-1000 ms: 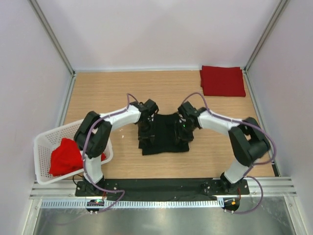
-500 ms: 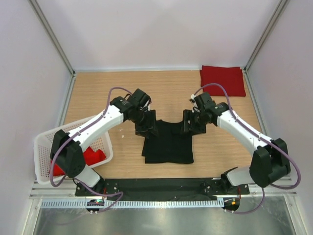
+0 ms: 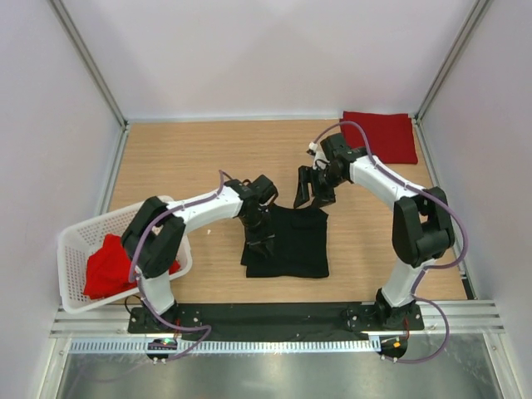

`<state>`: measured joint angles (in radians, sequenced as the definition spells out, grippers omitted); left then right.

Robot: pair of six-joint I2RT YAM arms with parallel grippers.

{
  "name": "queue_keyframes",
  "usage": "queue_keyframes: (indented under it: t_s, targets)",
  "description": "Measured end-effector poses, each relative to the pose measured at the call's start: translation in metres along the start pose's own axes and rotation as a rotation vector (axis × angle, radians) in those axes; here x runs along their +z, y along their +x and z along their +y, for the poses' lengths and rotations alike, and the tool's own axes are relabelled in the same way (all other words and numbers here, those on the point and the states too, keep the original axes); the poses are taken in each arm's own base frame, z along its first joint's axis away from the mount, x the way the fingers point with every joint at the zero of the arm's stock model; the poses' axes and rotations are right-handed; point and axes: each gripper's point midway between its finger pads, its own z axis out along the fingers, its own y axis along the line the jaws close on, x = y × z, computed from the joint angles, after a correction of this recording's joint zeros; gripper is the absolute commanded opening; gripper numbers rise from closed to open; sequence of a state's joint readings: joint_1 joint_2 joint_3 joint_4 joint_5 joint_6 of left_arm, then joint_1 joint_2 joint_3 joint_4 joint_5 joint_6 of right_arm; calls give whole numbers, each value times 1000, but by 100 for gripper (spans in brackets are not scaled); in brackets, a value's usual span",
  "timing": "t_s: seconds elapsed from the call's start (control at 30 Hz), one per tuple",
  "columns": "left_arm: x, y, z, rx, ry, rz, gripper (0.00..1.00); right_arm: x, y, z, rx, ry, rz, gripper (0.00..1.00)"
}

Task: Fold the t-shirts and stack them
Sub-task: Fold the tshirt

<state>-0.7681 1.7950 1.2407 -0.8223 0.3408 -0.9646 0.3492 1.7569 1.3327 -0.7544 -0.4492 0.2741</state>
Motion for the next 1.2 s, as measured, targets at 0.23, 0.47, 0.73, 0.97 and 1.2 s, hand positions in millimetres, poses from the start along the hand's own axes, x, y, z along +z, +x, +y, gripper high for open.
queue_keyframes:
  t_s: [0.23, 0.47, 0.73, 0.97, 1.2]
  targets:
    - [27, -24, 28, 57, -181, -11, 24, 22, 10, -9, 57, -53, 57, 66]
    - [21, -61, 47, 98, -251, -2, 23, 39, 45, -21, 128, -93, 122, 65]
    - [-5, -130, 80, 84, -317, -64, 24, 48, 85, -9, 282, -195, 155, 63]
    - [-32, -157, 83, 97, -325, -153, 50, 31, 73, 26, 293, -301, 92, 62]
    - [-100, -128, 24, 71, -76, -313, 58, 13, -1, 15, 170, -234, -29, 37]
